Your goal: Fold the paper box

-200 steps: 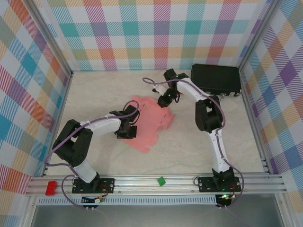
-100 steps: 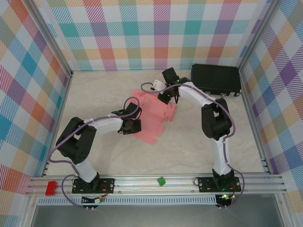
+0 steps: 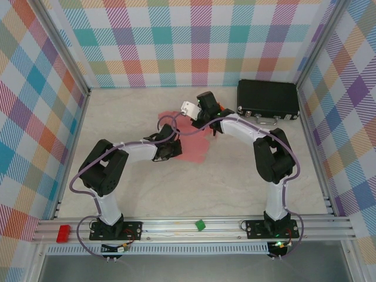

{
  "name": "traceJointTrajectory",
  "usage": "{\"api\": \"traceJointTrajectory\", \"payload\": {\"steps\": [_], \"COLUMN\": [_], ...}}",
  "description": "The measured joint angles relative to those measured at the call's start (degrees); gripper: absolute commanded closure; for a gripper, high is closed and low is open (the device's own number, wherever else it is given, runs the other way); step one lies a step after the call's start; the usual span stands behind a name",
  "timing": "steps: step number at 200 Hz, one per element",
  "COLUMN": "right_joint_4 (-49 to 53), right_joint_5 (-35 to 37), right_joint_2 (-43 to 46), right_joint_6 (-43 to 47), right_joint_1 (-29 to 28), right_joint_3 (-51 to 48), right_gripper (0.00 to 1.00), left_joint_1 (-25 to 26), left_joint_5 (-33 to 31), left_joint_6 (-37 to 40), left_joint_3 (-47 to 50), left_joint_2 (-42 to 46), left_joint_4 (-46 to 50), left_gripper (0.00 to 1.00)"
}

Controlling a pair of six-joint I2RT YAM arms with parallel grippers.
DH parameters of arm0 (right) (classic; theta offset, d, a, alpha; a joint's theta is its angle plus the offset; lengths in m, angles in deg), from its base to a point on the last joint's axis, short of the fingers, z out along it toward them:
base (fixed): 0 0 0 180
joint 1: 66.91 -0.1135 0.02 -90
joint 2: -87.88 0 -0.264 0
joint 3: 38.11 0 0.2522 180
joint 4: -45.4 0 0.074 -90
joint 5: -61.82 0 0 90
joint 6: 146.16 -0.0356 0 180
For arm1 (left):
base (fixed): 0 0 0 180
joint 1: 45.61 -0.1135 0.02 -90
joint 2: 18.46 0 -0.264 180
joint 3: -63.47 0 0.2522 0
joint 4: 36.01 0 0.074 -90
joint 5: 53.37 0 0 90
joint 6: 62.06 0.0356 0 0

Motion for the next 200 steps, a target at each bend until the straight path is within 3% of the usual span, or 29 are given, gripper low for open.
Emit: {"api": "traceJointTrajectory", "payload": {"steps": [88,127,200], "right_joint_4": [-6.71,-15.32,-23.04], "right_joint_5": [2.95,3.74,4.20], "right_joint_2": [0.28,1.77,1.68], "right_joint_6": [2.60,7.89,13.09], "right_joint_1": [-0.90,-0.94,-0.94], "right_joint_3": [-3.45,-9.42,-11.89], "right_gripper": [0.89,0.88,0.87], "left_joint_1": [0.00,0.00,0.00], "left_joint_5": [0.04,0.07,0.02], "left_joint_6": [-0.42,-0.39,-0.63], "left_joint_3": [-0.90,-0.63,1.46], "left_joint_2": [-1.40,-1.40,-1.05], "left_joint_4": [-2.36,-2.84,-6.78], "left_gripper": [1.00,1.00,1.00]}}
